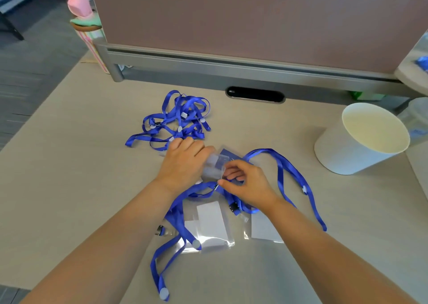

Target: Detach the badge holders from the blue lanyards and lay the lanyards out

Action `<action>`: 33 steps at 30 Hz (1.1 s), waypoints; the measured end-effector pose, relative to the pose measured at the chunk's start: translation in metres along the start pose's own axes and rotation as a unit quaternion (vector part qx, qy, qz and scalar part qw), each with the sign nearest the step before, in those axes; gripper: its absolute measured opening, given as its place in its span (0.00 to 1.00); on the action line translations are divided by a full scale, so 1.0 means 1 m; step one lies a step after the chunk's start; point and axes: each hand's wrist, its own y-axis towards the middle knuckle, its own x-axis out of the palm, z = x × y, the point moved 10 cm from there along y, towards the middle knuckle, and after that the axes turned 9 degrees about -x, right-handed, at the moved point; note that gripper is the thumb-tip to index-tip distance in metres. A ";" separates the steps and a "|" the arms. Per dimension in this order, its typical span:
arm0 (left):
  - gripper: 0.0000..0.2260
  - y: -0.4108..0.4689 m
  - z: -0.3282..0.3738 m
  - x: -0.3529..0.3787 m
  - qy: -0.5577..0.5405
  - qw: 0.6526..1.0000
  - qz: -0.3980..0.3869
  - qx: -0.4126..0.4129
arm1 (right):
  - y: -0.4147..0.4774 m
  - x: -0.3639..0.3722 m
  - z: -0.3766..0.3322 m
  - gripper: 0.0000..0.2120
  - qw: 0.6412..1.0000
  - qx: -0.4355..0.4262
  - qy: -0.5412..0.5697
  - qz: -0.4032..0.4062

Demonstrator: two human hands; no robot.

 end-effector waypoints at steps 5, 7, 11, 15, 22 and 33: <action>0.12 0.006 -0.014 -0.016 -0.009 1.000 -0.009 -0.027 | 0.008 0.018 0.003 0.11 0.990 0.071 0.124 0.002; 0.13 0.005 -0.021 -0.017 -0.021 0.999 -0.027 -0.035 | 0.009 0.026 0.000 0.15 0.988 0.077 0.130 -0.016; 0.18 0.000 -0.041 -0.011 -0.045 0.994 -0.077 -0.069 | 0.012 0.028 -0.013 0.13 0.994 0.042 0.086 -0.047; 0.27 -0.001 -0.055 -0.005 -0.118 0.980 -0.118 -0.109 | 0.020 0.019 -0.036 0.06 0.998 -0.005 0.035 -0.058; 0.29 -0.013 -0.065 0.024 -0.171 0.969 -0.101 -0.144 | 0.033 0.019 -0.019 0.10 0.994 0.027 0.093 -0.056; 0.07 -0.068 -0.052 0.065 -0.350 0.930 0.046 -0.103 | 0.033 0.067 0.042 0.04 0.980 -0.001 0.198 0.006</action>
